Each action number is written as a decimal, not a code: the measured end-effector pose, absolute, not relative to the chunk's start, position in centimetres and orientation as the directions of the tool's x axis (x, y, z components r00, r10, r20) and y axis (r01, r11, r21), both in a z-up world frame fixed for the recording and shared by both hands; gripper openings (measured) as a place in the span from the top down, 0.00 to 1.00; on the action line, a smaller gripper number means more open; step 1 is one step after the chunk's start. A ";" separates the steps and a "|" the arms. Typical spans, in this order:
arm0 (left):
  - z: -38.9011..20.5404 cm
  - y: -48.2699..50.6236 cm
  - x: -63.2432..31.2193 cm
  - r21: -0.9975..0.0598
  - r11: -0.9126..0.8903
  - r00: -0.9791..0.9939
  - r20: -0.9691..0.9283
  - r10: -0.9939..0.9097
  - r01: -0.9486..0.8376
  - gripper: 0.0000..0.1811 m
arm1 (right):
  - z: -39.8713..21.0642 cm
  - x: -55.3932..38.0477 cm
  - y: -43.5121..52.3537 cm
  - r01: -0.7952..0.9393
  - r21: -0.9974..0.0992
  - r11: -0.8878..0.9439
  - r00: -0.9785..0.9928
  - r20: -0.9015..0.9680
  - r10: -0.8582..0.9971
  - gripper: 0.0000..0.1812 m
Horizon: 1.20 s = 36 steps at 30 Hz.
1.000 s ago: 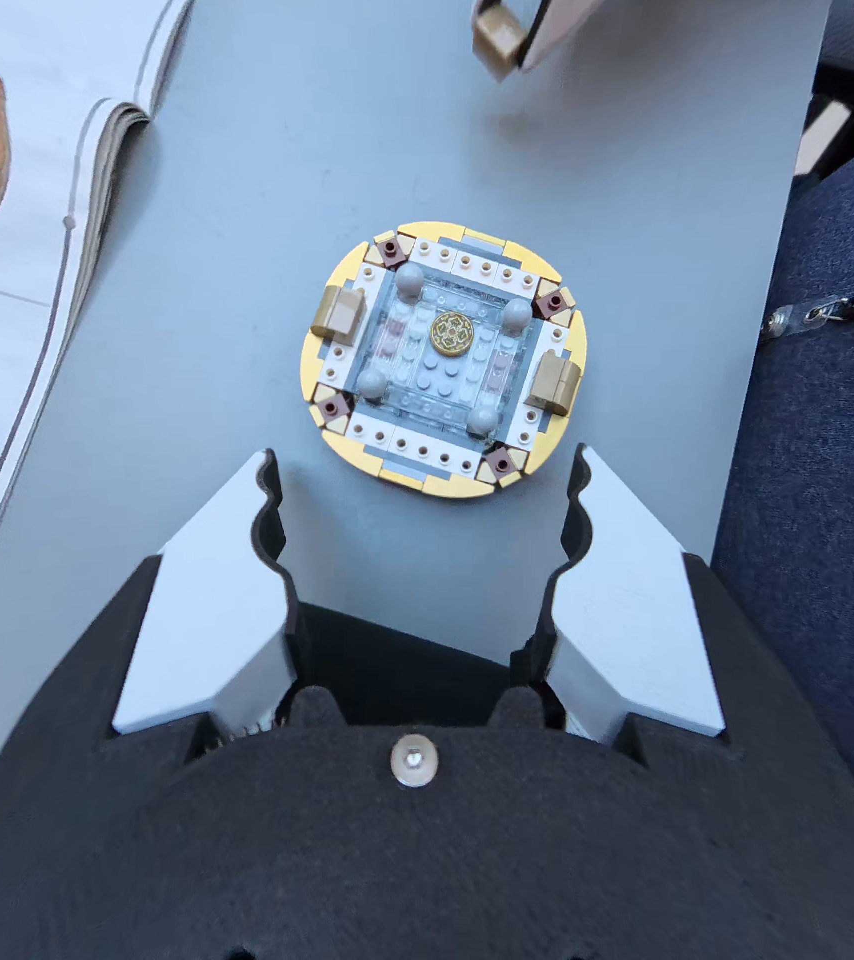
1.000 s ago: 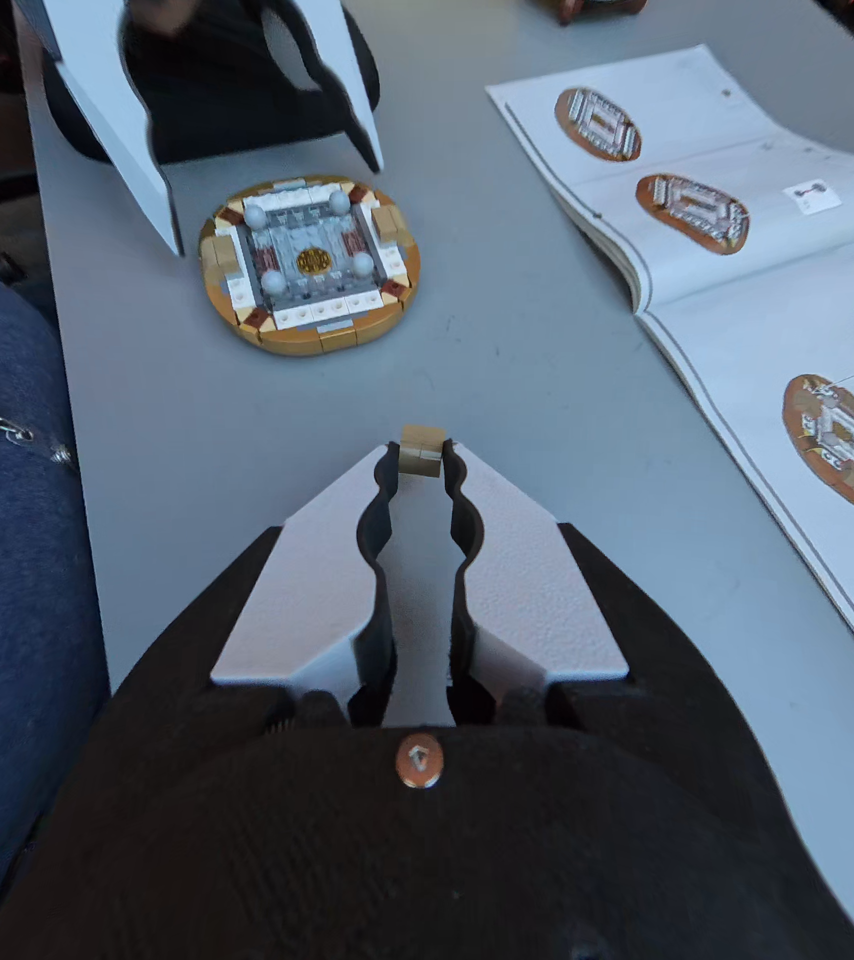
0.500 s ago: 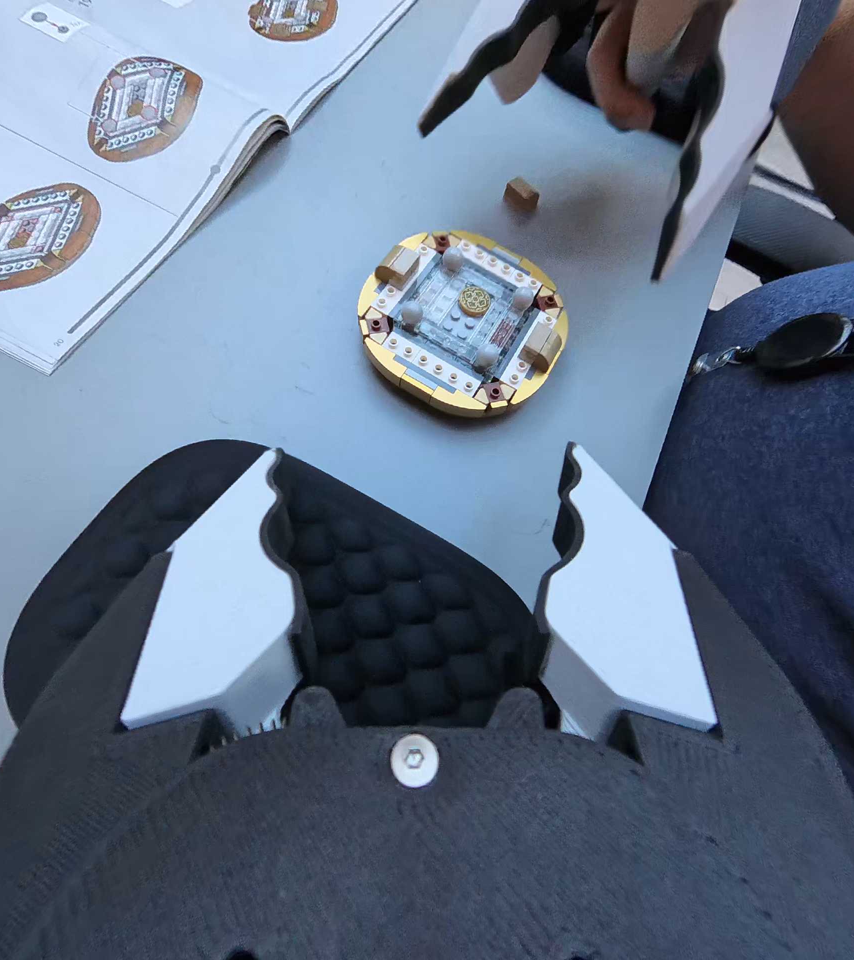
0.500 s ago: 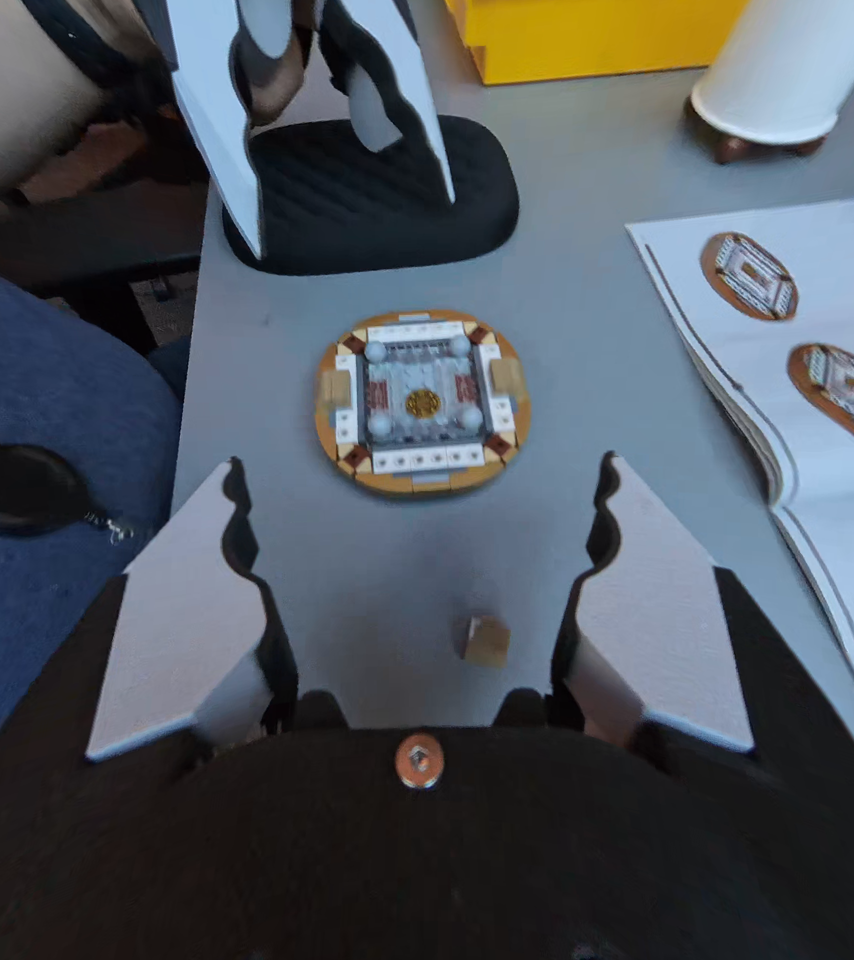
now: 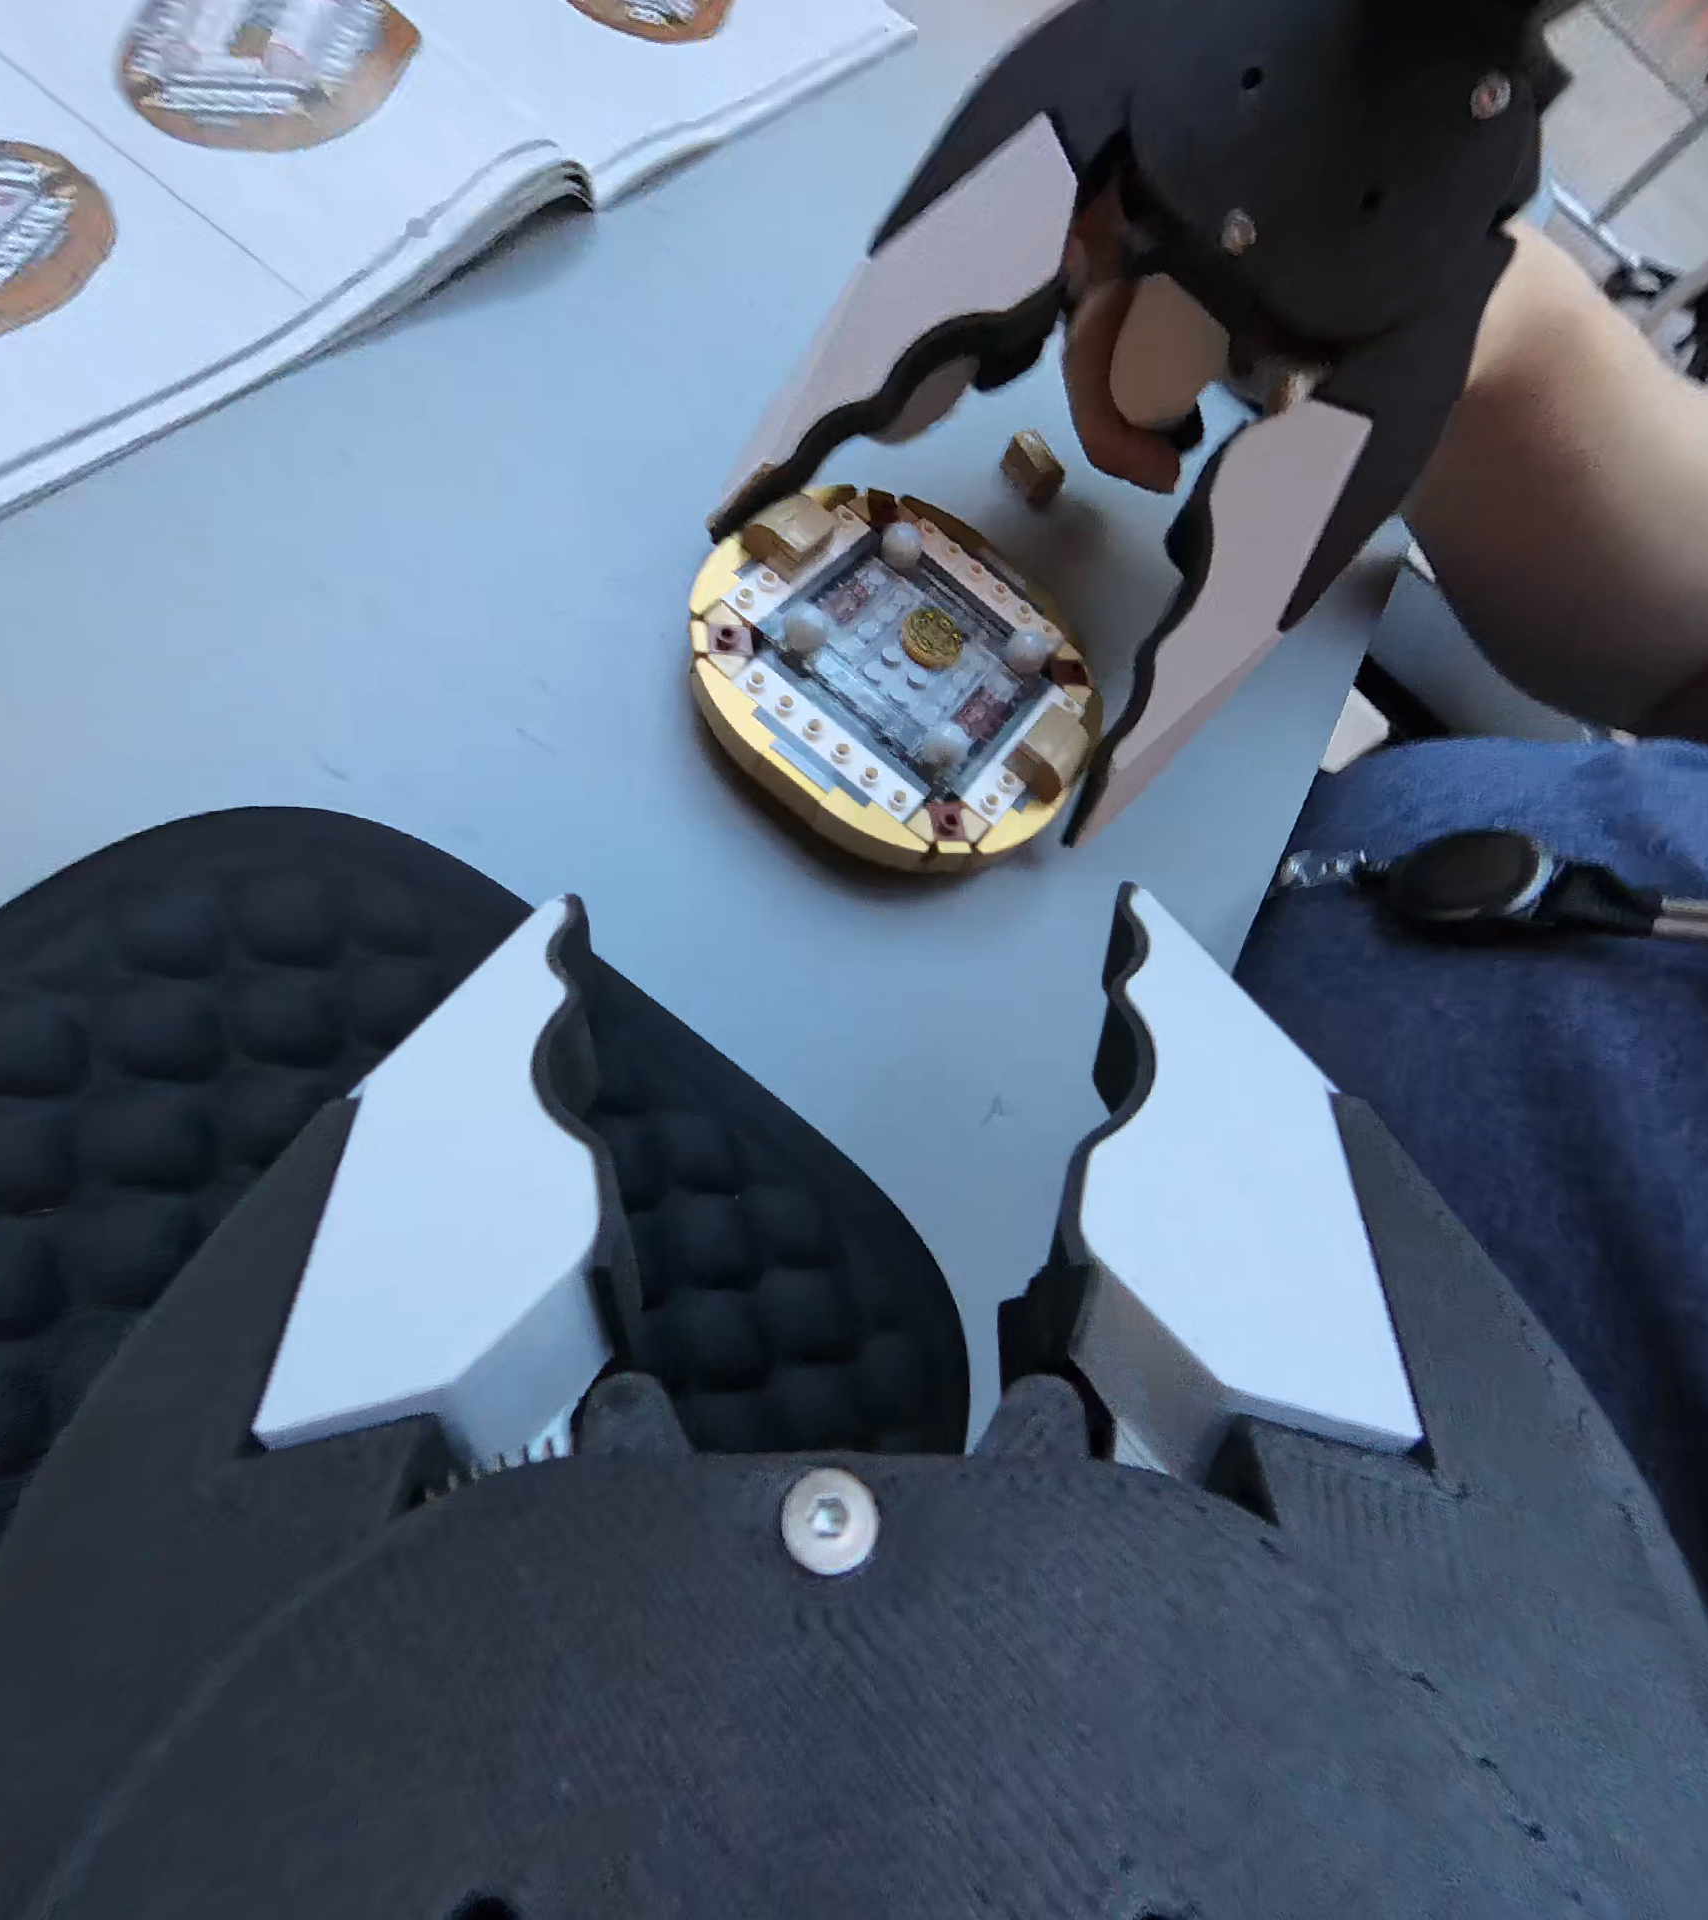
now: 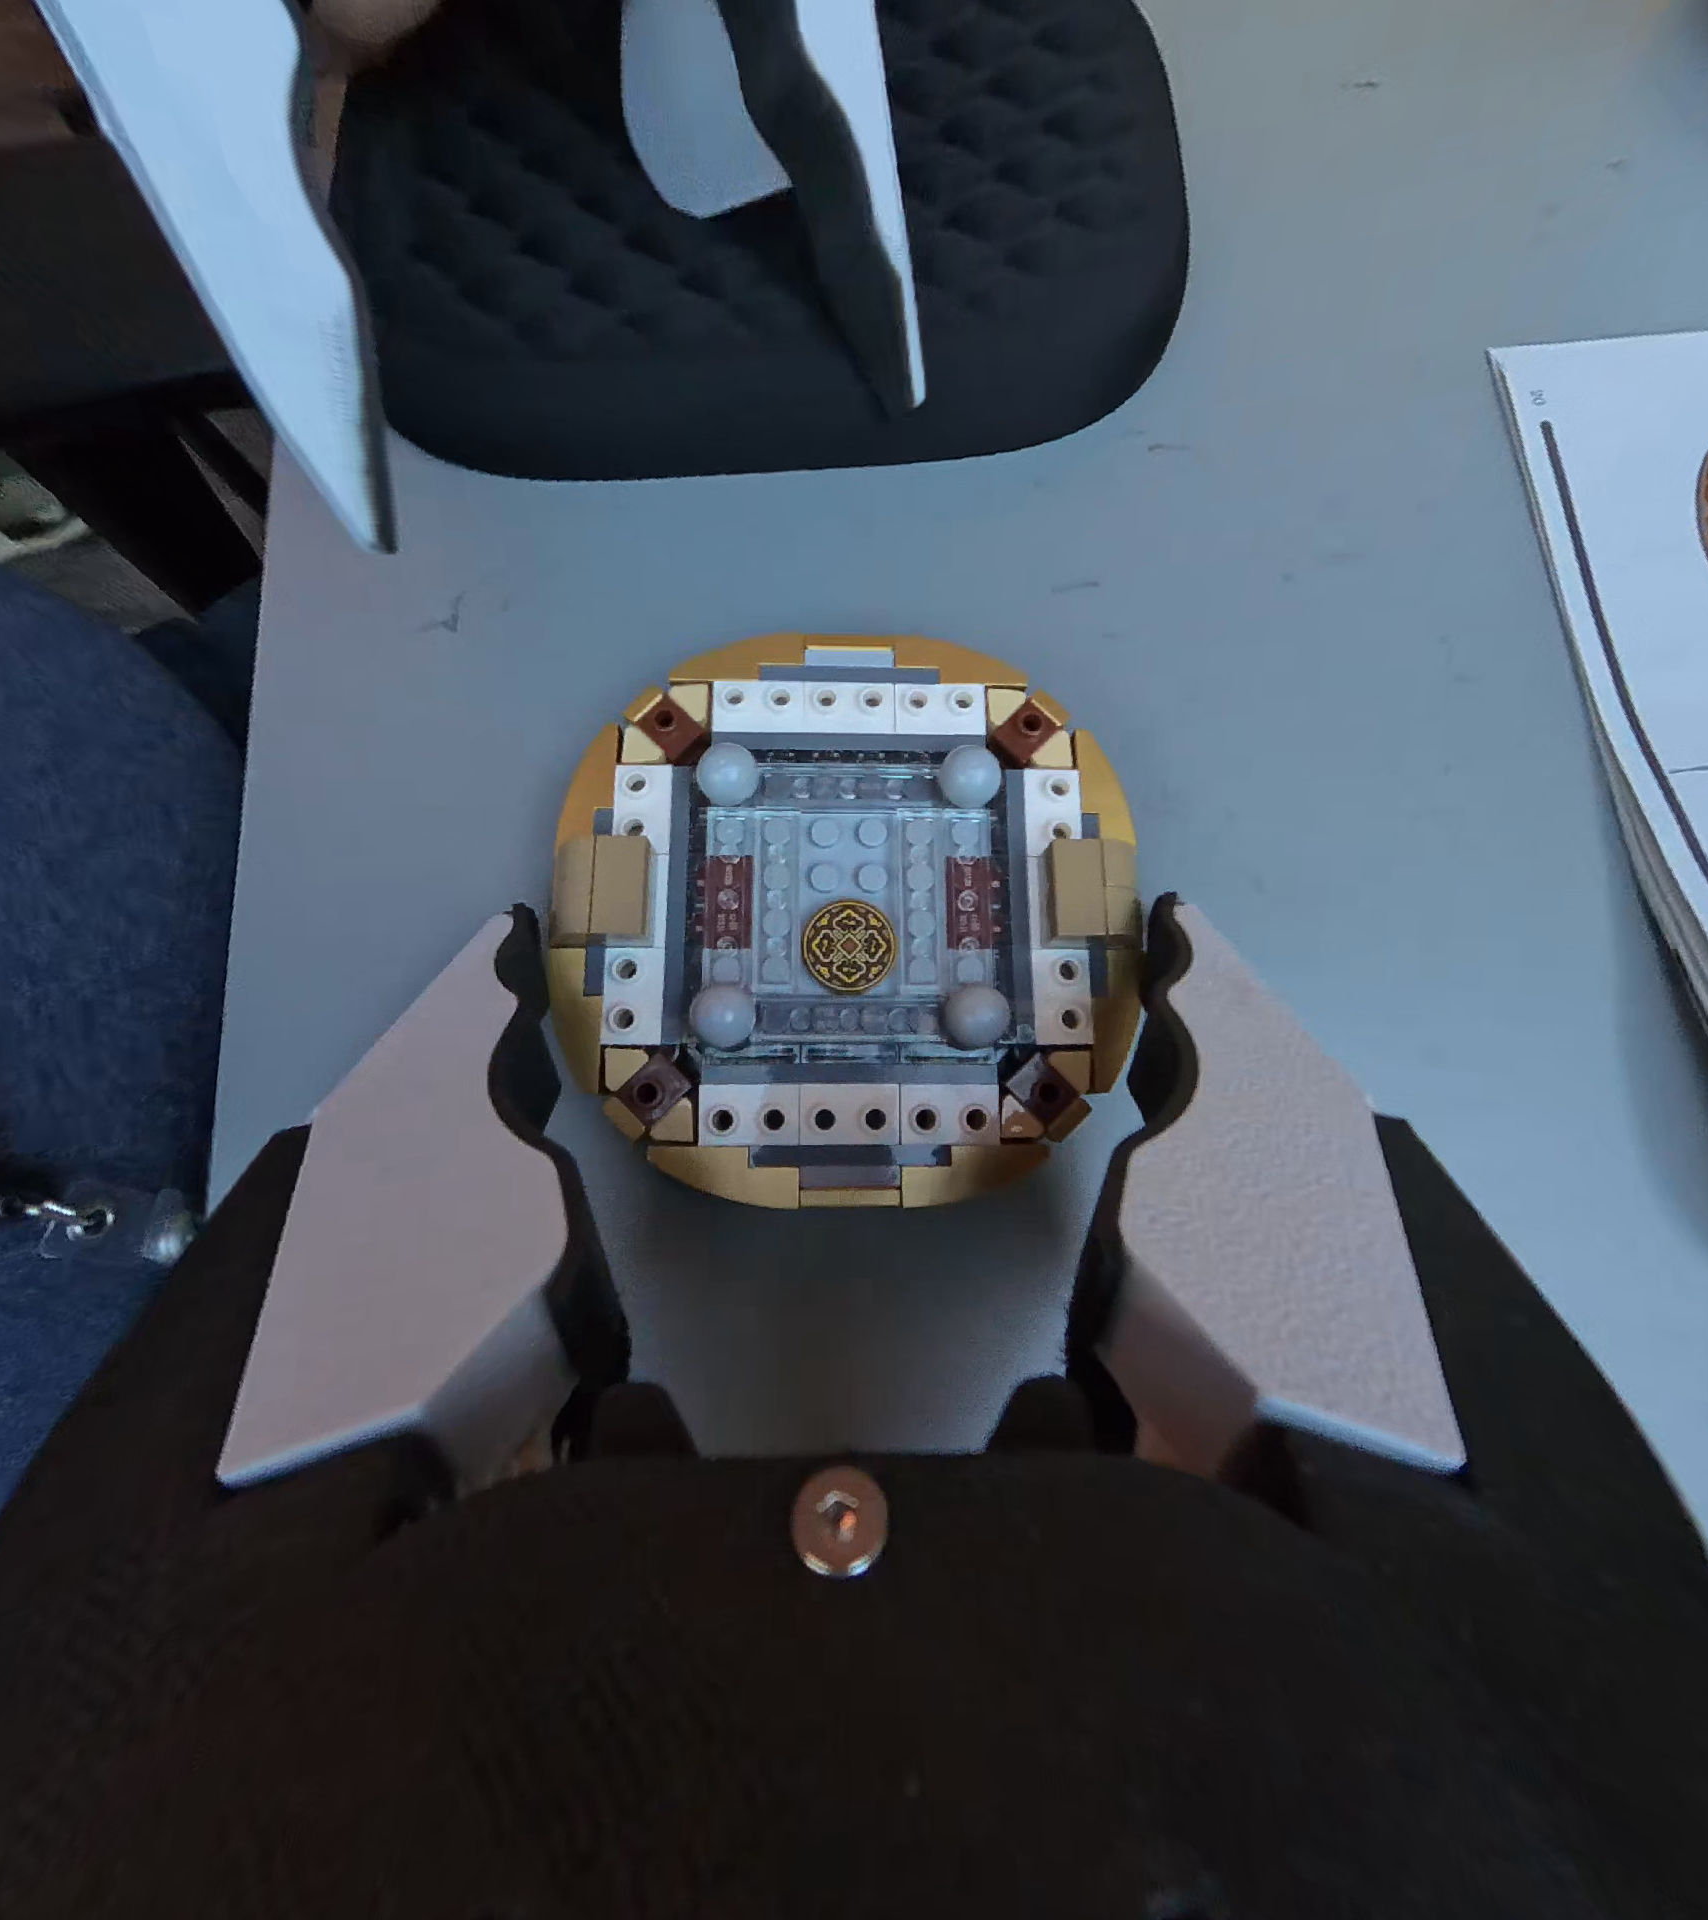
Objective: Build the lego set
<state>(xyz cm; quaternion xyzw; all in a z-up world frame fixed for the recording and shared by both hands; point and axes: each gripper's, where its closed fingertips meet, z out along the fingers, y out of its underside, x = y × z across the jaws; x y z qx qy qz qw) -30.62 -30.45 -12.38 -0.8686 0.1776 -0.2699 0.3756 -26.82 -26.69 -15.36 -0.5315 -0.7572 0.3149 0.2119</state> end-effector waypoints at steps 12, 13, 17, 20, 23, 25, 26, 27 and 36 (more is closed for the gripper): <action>-9.7 -29.5 -27.3 -0.308 -0.826 0.357 0.923 -0.140 0.472 0.57 | -13.8 -26.2 -26.5 0.652 -0.757 -0.041 -0.310 -0.315 0.897 0.37; -9.5 -29.5 -27.0 -0.274 -0.824 0.325 0.939 -0.116 0.497 0.54 | -13.8 -26.2 -26.5 0.651 -0.758 -0.044 -0.311 -0.319 0.895 0.37; -9.3 -29.9 -26.6 -0.255 -0.819 0.347 0.935 -0.074 0.513 0.49 | -13.6 -26.1 -26.5 0.643 -0.762 -0.070 -0.313 -0.345 0.885 0.37; -9.9 -30.1 -25.6 -0.180 -0.839 0.284 0.958 -0.032 0.513 0.48 | -13.4 -26.0 -26.4 0.636 -0.765 -0.096 -0.316 -0.372 0.873 0.37; -9.0 -28.9 -26.0 -0.110 -0.795 0.155 0.988 -0.021 0.596 0.51 | -13.4 -25.9 -26.4 0.638 -0.764 -0.094 -0.322 -0.375 0.869 0.37; -9.1 -28.2 -26.1 -0.093 -0.767 0.124 0.992 -0.018 0.635 0.55 | -13.5 -25.8 -26.5 0.638 -0.765 -0.087 -0.325 -0.369 0.871 0.37; -9.3 -28.1 -25.8 -0.108 -0.771 0.153 0.988 -0.014 0.627 0.56 | -13.5 -25.8 -26.5 0.638 -0.765 -0.088 -0.325 -0.370 0.870 0.37; -9.5 -28.1 -25.5 -0.112 -0.784 0.170 0.985 -0.008 0.610 0.54 | -13.5 -25.7 -26.5 0.637 -0.766 -0.086 -0.327 -0.370 0.870 0.37; -10.4 -26.7 -23.8 -0.078 -0.818 0.150 0.989 0.010 0.570 0.65 | -13.8 -25.2 -26.6 0.596 -0.803 0.027 -0.372 -0.246 0.895 0.37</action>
